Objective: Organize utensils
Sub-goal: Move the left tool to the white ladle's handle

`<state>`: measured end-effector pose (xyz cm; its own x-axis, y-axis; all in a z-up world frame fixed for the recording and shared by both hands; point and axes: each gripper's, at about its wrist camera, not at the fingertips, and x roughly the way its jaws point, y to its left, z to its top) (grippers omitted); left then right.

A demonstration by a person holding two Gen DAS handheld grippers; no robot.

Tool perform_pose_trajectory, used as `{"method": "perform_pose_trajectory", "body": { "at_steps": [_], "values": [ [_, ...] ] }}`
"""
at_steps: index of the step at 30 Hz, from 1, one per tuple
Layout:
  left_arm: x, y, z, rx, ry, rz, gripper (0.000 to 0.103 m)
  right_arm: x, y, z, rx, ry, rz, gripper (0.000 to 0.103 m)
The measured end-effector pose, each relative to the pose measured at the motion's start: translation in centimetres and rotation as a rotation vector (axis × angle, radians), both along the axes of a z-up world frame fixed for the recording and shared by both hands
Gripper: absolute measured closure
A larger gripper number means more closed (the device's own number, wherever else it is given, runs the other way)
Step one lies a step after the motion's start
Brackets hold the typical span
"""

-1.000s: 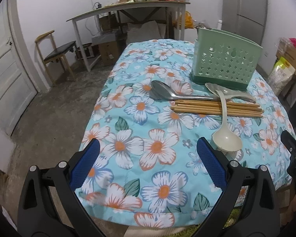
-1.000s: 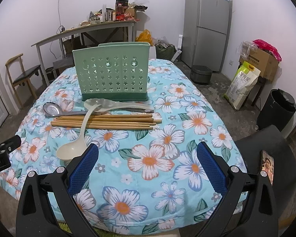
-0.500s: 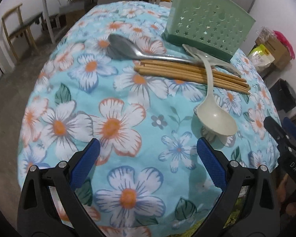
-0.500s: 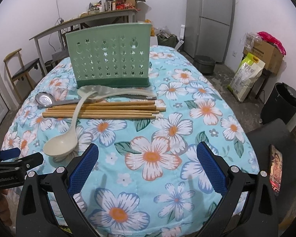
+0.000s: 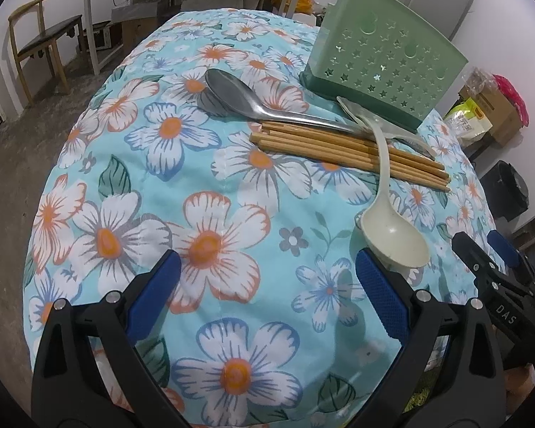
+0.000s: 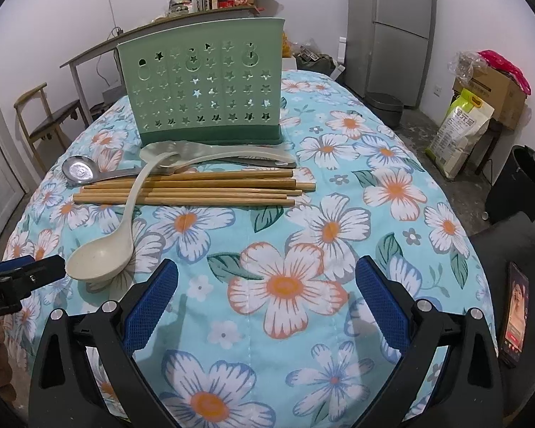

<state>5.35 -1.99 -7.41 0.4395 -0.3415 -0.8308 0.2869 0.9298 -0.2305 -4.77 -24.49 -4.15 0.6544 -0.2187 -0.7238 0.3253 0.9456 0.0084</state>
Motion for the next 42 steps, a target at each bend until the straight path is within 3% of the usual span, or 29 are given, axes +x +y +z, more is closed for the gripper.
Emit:
{"method": "perform_pose_trajectory", "body": {
  "at_steps": [3, 7, 13, 18, 22, 28, 31, 38, 42],
  "values": [
    [0.1, 0.1, 0.1, 0.002, 0.005, 0.001, 0.008, 0.0, -0.2, -0.1, 0.006, -0.007, 0.005, 0.006],
    [0.2, -0.1, 0.2, 0.077, -0.015, 0.021, 0.008, -0.2, -0.2, -0.1, 0.005, -0.021, 0.013, 0.006],
    [-0.5, 0.1, 1.2, 0.053, -0.045, 0.009, 0.008, -0.6, -0.3, 0.2, 0.014, -0.032, 0.012, 0.006],
    [-1.9, -0.7, 2.7, -0.062, -0.074, -0.099, 0.009, -0.6, -0.8, 0.2, 0.014, -0.023, -0.001, 0.006],
    [-2.7, -1.5, 3.1, -0.167, -0.053, -0.179, 0.031, -0.6, -0.8, 0.5, 0.0, -0.032, -0.01, 0.006],
    [-2.6, -1.9, 2.2, -0.377, 0.088, -0.246, 0.049, -0.7, -0.6, 0.5, -0.006, -0.026, -0.011, 0.006],
    [-2.5, -1.8, 1.2, -0.47, 0.168, -0.235, 0.057, -0.6, -0.7, 0.5, -0.005, -0.023, -0.014, 0.006],
    [-1.2, -1.5, -1.8, -0.666, 0.337, -0.142, 0.059, -0.6, -0.7, 0.4, -0.006, -0.017, -0.015, 0.006],
    [-0.8, -1.5, -2.9, -0.724, 0.383, -0.104, 0.065, -0.5, -0.8, 0.2, -0.003, -0.011, -0.02, 0.006]
  ]
}}
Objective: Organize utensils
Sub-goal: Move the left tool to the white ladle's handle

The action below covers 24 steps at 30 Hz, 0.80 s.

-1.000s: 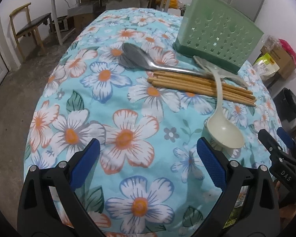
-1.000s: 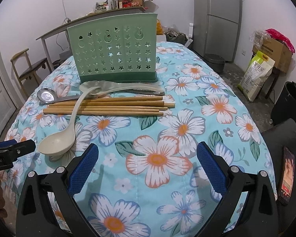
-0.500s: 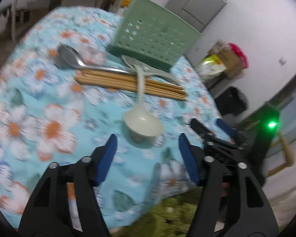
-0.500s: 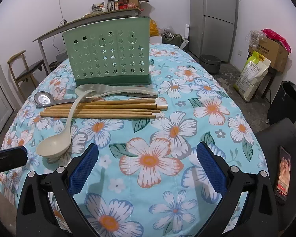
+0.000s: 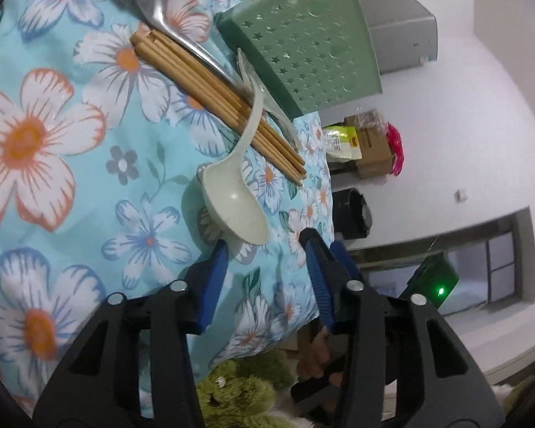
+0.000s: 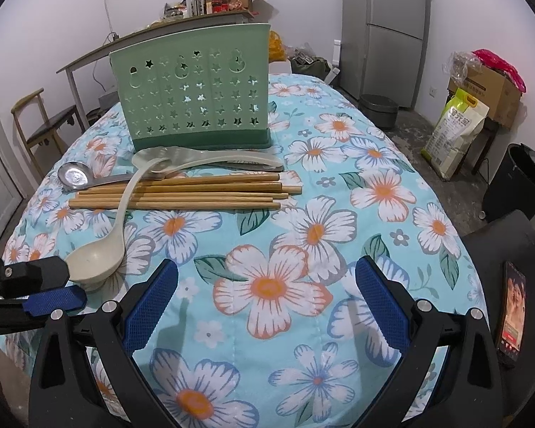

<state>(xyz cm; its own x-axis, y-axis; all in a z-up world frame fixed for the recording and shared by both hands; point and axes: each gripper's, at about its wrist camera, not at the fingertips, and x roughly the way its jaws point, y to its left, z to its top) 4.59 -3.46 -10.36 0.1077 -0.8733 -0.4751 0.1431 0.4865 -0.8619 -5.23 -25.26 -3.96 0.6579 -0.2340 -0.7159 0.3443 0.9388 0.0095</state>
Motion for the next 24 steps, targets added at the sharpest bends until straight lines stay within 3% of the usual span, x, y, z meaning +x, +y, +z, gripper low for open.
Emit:
{"method": "perform_pose_trajectory", "body": {
  "at_steps": [2, 5, 9, 14, 21, 24],
  "values": [
    [0.2, -0.1, -0.4, -0.006, 0.016, 0.016, 0.07, 0.0, 0.0, -0.1, -0.001, 0.0, -0.002, 0.006],
    [0.4, 0.0, -1.0, -0.008, 0.044, 0.041, 0.087, 0.0, -0.1, -0.1, 0.001, 0.001, -0.003, 0.006],
    [0.8, 0.2, -1.6, -0.014, 0.068, 0.069, 0.097, 0.0, -0.1, -0.2, 0.004, 0.002, -0.002, 0.006],
    [0.9, 1.8, -0.8, 0.023, 0.026, 0.106, 0.098, 0.1, 0.1, -0.2, 0.004, 0.002, 0.002, 0.006],
    [1.3, 4.8, 2.3, 0.153, -0.133, 0.203, 0.099, 0.0, 0.2, -0.1, 0.002, 0.0, 0.006, 0.006],
    [1.9, 5.9, 3.1, 0.179, -0.159, 0.212, 0.099, 0.0, 0.3, -0.1, 0.004, 0.001, 0.006, 0.006]
  ]
}}
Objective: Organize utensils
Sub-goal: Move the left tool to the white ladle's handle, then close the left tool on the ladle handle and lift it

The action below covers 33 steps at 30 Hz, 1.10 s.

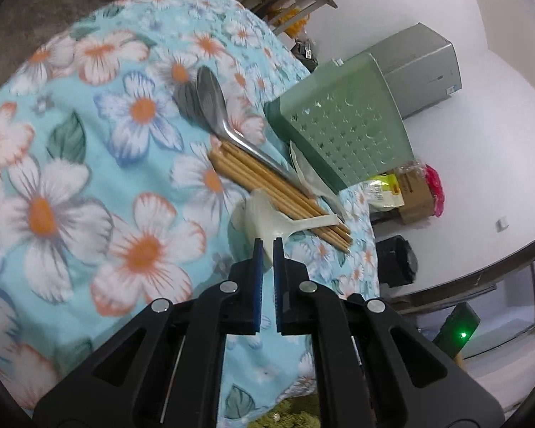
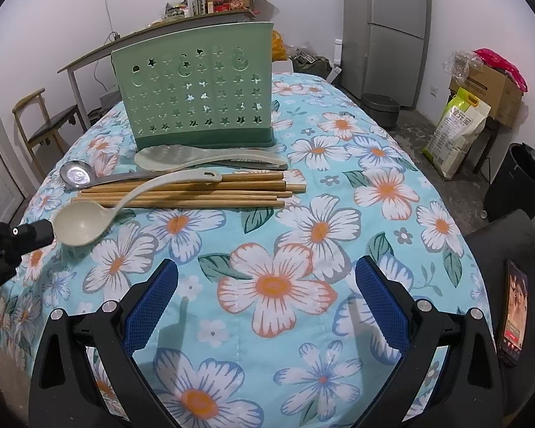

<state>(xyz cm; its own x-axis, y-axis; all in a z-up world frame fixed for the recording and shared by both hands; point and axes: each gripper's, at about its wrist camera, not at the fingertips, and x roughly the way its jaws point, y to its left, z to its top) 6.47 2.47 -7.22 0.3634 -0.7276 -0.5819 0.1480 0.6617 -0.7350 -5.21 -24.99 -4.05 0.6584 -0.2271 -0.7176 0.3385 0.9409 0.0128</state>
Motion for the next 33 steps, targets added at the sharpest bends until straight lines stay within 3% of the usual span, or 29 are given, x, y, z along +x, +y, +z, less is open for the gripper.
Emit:
{"method": "perform_pose_trajectory", "body": {
  "at_steps": [2, 4, 5, 13, 20, 33],
  "values": [
    [0.1, 0.0, 0.2, 0.009, 0.005, -0.004, 0.095, 0.0, 0.1, 0.0, -0.001, 0.0, 0.001, 0.006],
    [0.1, -0.2, 0.0, 0.012, 0.024, -0.016, 0.078, 0.0, 0.1, 0.0, -0.001, 0.0, 0.002, 0.006],
    [0.1, -0.3, -0.2, 0.014, 0.035, -0.019, 0.076, 0.0, 0.1, 0.0, -0.001, 0.001, 0.002, 0.006],
    [0.8, -0.7, -2.1, -0.017, 0.124, 0.016, 0.068, 0.2, 0.3, -0.1, 0.0, 0.006, 0.011, 0.006],
    [1.8, -1.3, -2.6, 0.025, 0.12, 0.071, 0.071, 0.3, 0.5, -0.5, 0.006, 0.014, 0.022, 0.006],
    [2.1, -2.2, -2.4, 0.166, 0.057, 0.104, 0.098, 0.7, 0.7, -1.7, 0.029, 0.039, 0.034, 0.006]
  ]
}}
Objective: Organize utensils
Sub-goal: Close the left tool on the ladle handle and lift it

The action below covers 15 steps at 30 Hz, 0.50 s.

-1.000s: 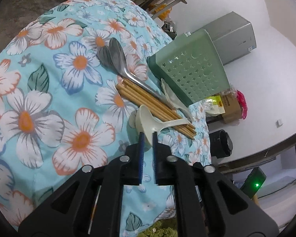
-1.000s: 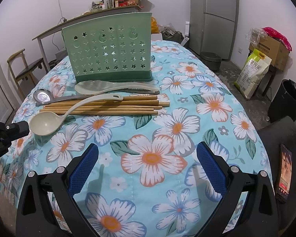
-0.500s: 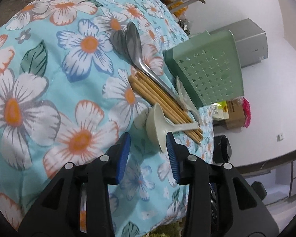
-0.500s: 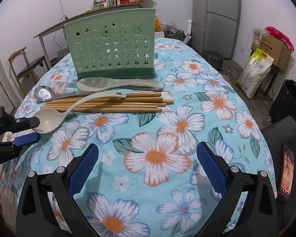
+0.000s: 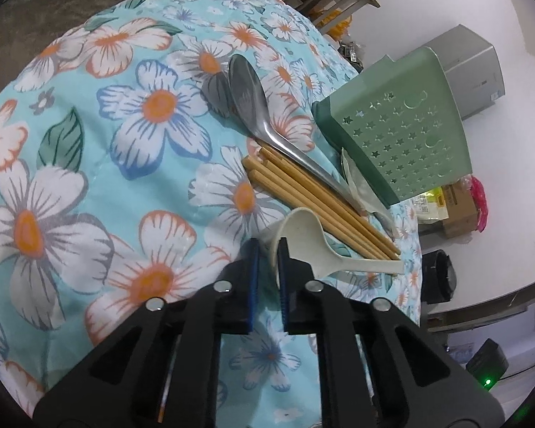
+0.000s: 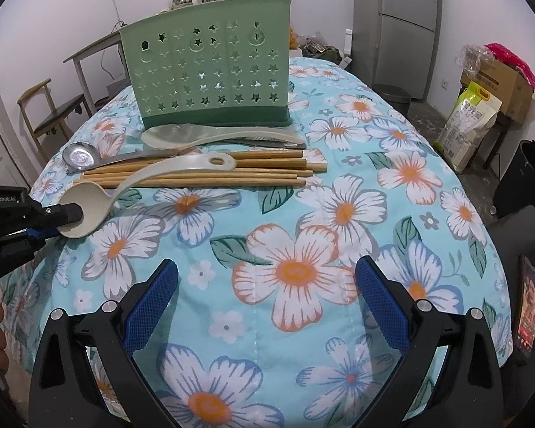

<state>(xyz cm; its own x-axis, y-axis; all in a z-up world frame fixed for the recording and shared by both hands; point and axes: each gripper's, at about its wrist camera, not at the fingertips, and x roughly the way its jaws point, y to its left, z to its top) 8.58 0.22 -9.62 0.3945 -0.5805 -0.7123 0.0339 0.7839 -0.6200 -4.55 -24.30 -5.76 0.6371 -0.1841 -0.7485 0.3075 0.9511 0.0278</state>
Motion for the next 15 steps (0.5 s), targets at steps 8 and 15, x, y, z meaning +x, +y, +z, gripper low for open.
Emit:
{"method": "perform_pose_trajectory", "body": {
  "at_steps": [8, 15],
  "values": [
    [-0.8, 0.5, 2.2, -0.007, -0.09, -0.018, 0.1, 0.0, -0.3, -0.5, 0.014, 0.011, -0.008, 0.006],
    [-2.0, 2.3, 6.1, 0.015, -0.246, 0.001, 0.1, 0.0, -0.2, 0.0, 0.005, 0.0, -0.007, 0.006]
  ]
}}
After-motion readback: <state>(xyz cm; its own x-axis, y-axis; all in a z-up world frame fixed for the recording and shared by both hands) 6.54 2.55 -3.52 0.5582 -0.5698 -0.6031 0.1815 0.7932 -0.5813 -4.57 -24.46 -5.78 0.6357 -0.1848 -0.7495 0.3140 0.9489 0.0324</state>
